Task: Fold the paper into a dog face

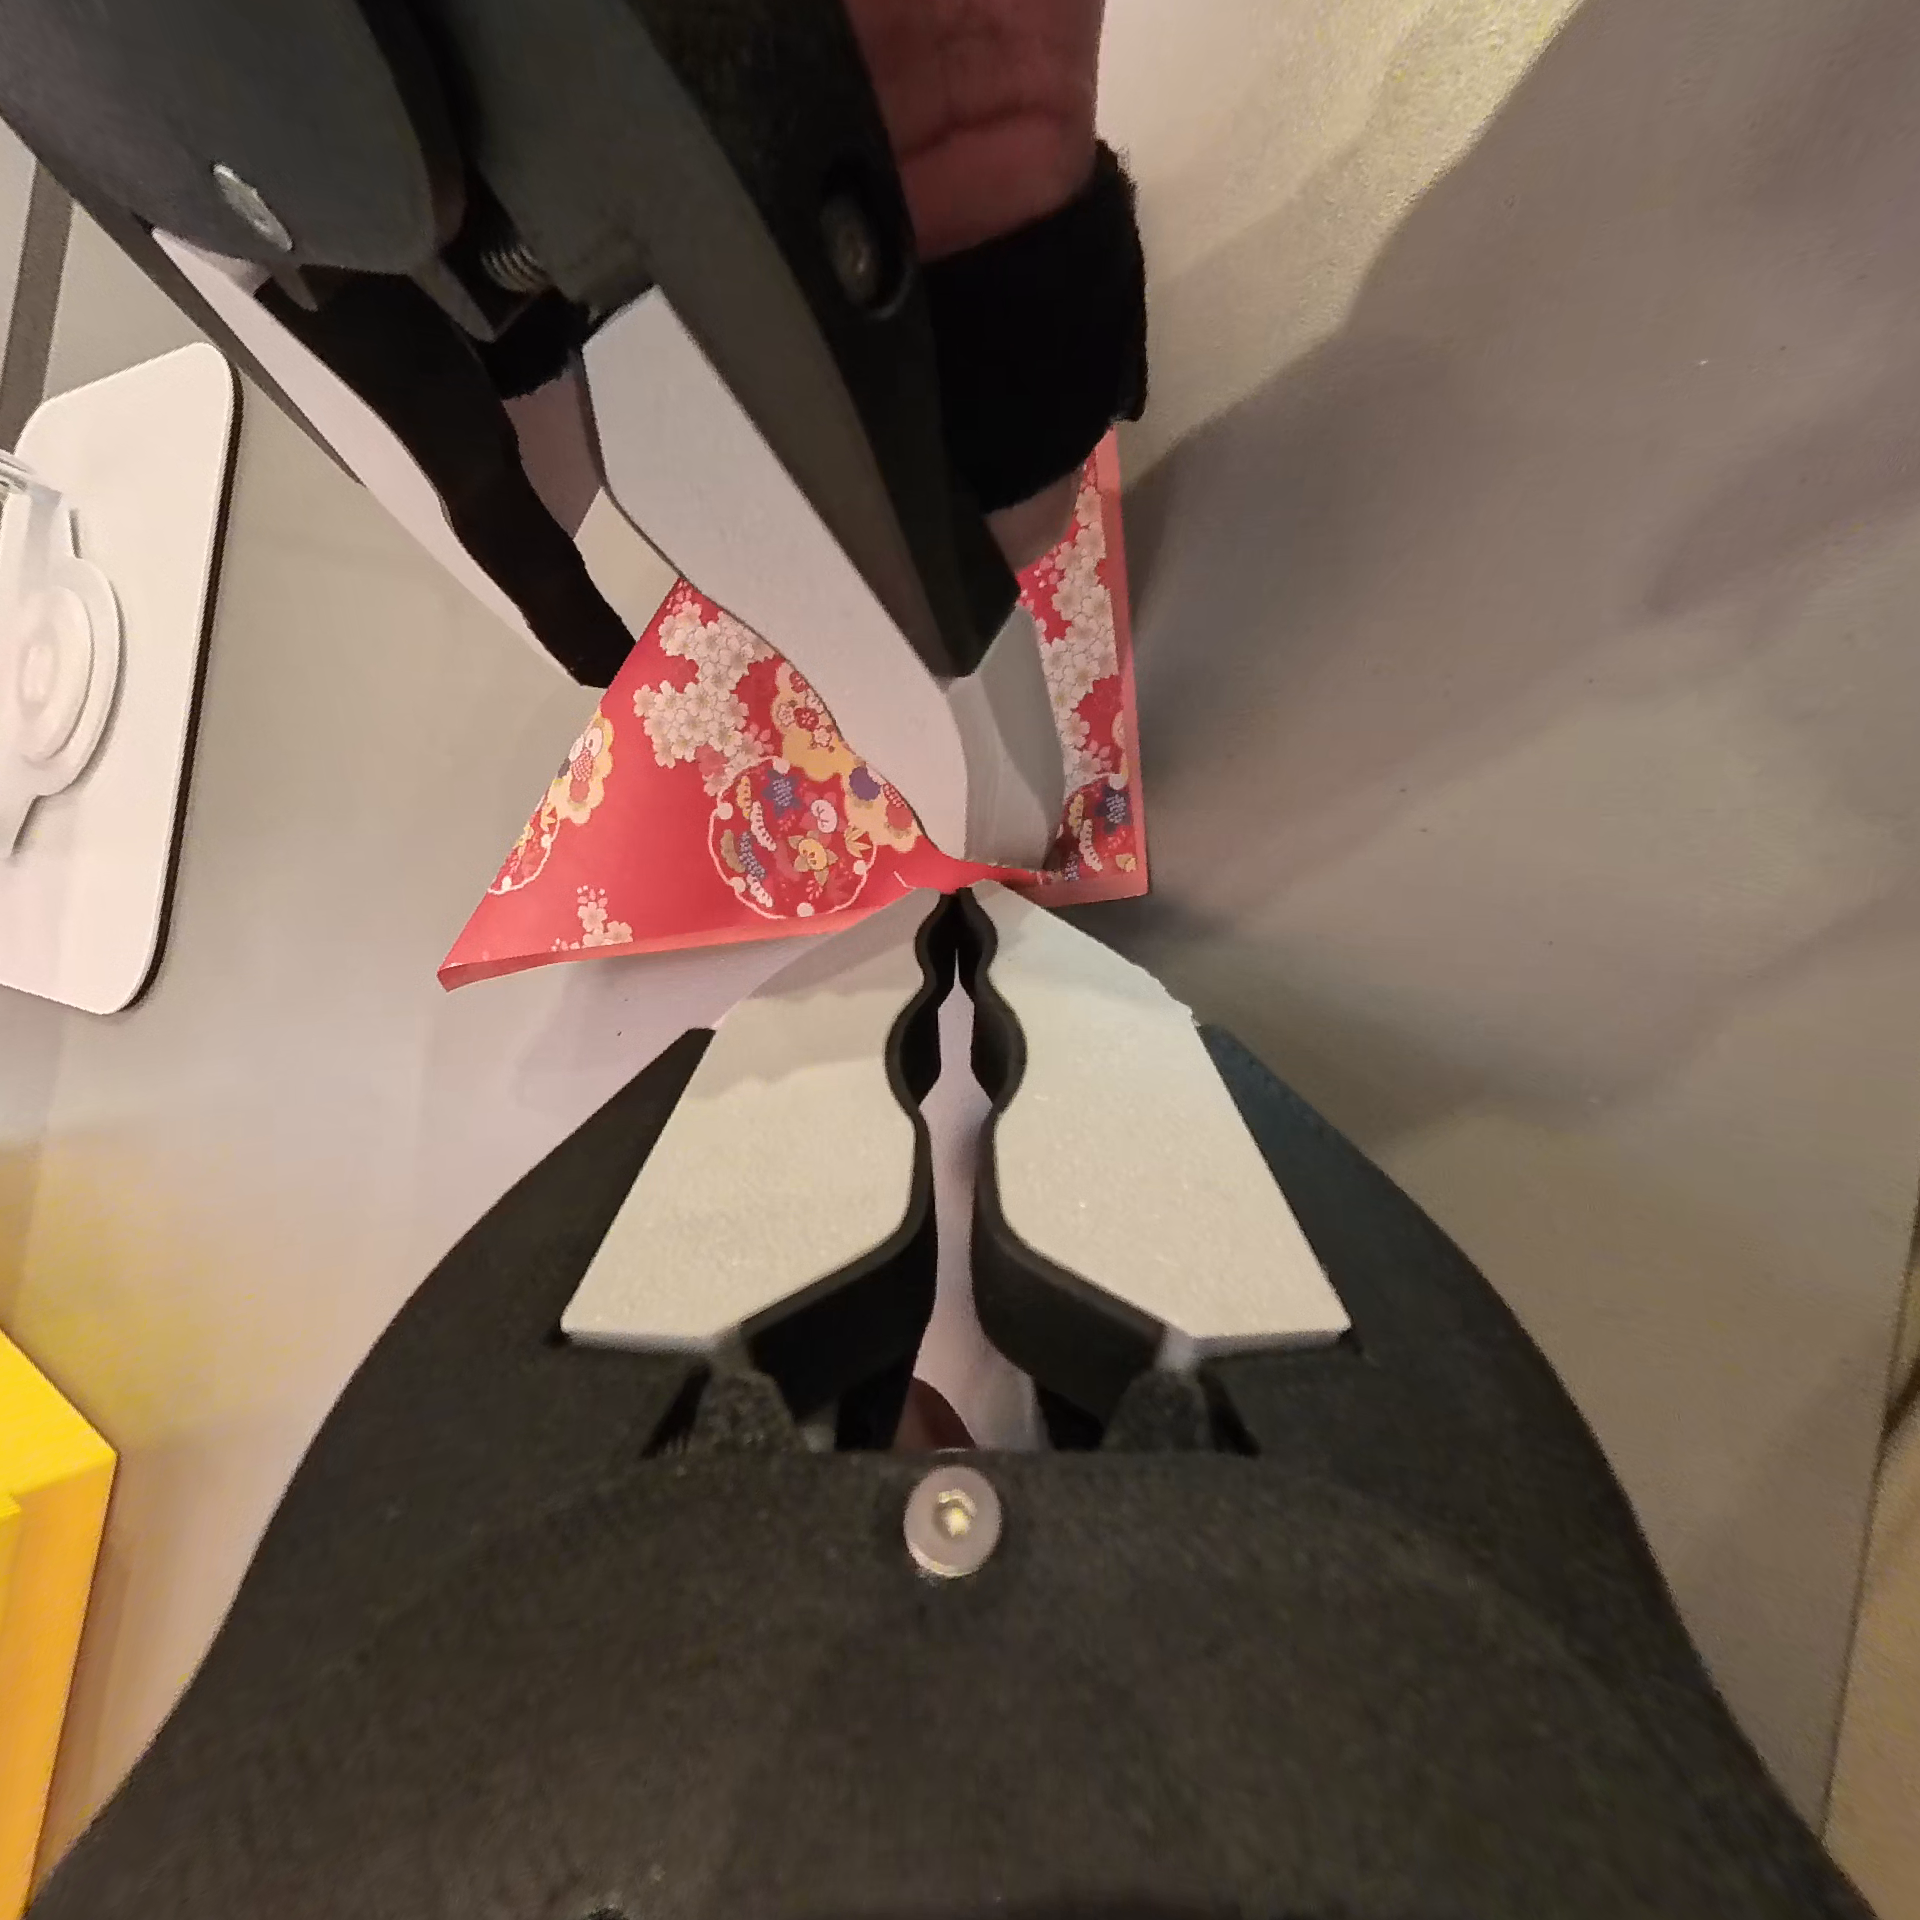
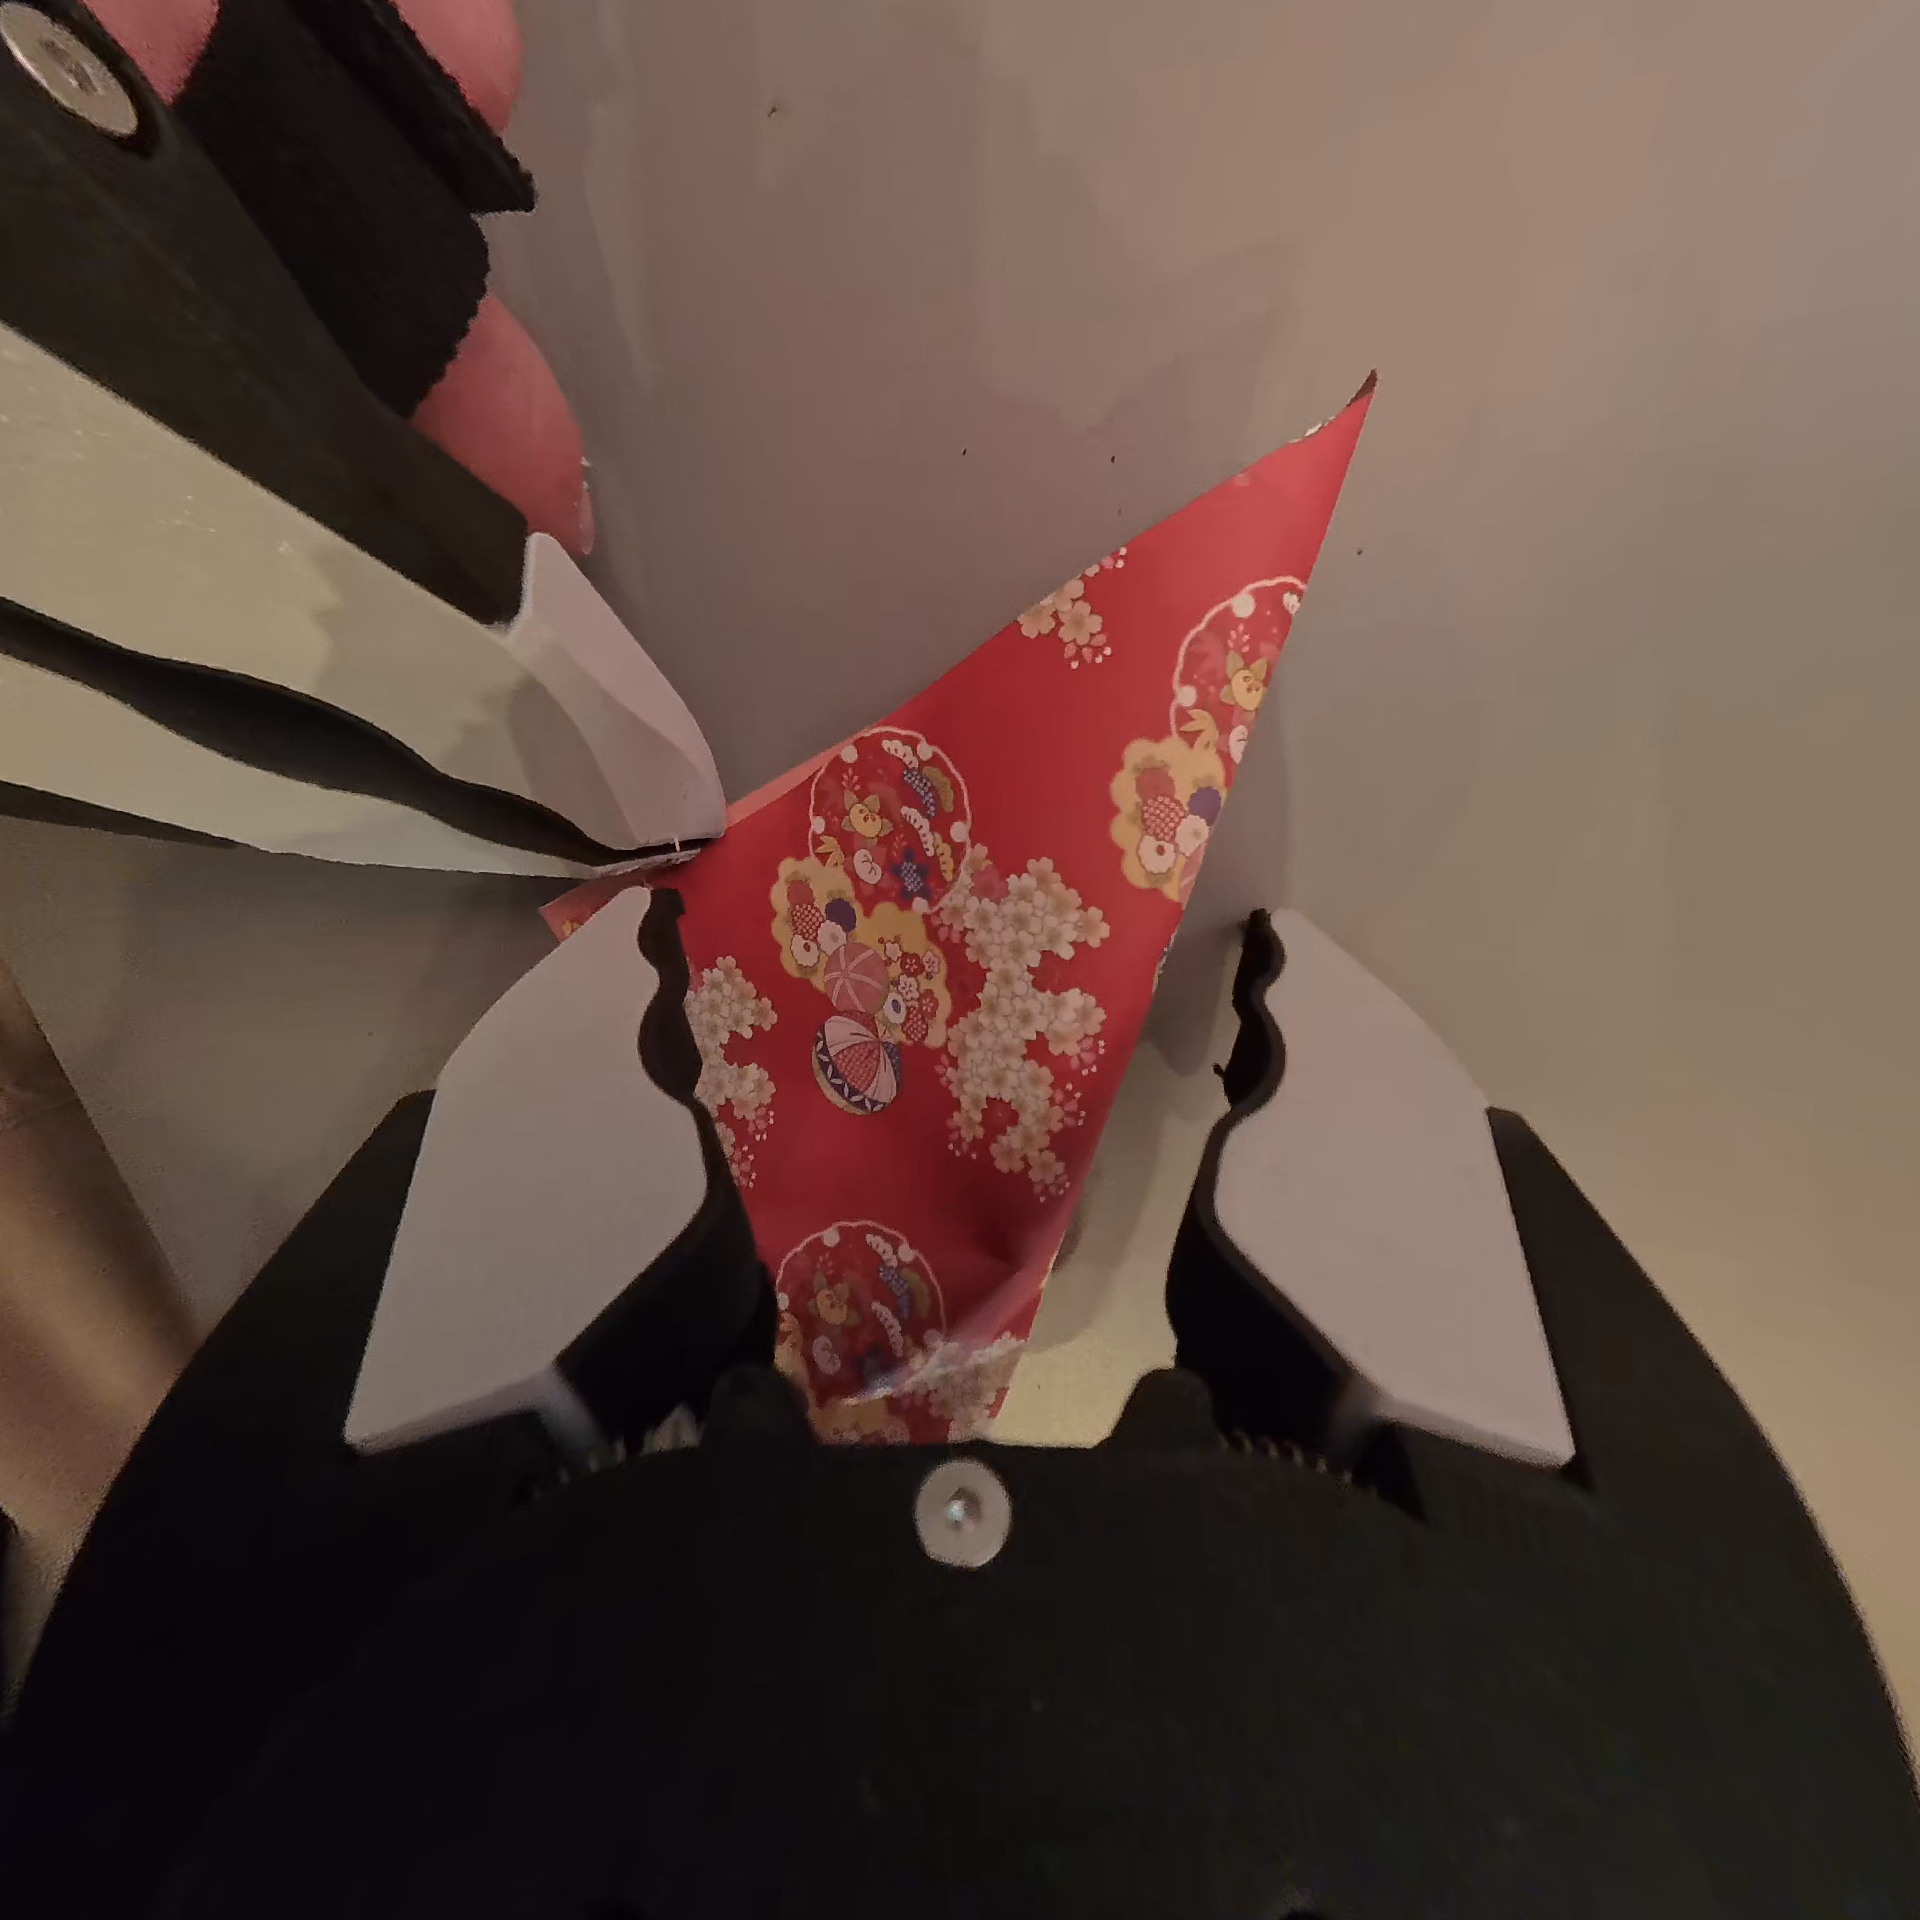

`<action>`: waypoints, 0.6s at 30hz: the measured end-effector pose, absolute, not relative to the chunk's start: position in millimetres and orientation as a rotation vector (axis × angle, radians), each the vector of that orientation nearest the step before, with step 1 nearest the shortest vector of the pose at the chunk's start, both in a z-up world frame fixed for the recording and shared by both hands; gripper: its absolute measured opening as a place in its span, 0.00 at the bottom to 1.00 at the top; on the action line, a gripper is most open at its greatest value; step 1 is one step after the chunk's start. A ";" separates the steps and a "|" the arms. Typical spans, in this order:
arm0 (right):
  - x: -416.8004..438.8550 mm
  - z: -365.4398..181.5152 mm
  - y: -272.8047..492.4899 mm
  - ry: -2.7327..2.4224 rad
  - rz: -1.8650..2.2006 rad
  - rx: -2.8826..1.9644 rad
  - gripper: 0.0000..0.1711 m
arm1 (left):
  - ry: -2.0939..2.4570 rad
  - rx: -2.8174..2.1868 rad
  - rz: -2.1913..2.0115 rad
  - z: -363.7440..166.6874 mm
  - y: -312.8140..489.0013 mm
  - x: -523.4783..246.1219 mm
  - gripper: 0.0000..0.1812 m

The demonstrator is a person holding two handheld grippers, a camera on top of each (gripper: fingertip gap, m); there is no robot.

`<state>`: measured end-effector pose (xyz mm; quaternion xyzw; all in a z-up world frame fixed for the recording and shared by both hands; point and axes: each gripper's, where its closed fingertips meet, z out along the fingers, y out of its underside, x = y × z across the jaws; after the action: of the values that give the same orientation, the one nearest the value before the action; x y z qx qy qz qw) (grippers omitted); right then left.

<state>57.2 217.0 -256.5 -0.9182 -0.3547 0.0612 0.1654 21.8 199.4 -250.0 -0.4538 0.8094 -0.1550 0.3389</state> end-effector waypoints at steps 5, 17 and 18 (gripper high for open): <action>54.2 -256.9 216.5 -1.014 0.177 -2.609 0.60 | 2.103 -1.182 -0.408 -250.0 199.2 22.0 0.00; 54.1 -256.7 216.2 -1.027 0.188 -2.589 0.60 | 2.130 -1.243 -0.437 -249.9 193.2 16.1 0.00; 54.2 -256.7 216.1 -1.030 0.189 -2.587 0.60 | 2.130 -1.244 -0.449 -250.0 191.3 17.0 0.00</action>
<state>54.2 216.1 -256.7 -0.9128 -0.3634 0.0666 0.1742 17.0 191.3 -250.0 -0.4713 0.8071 -0.1702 0.3121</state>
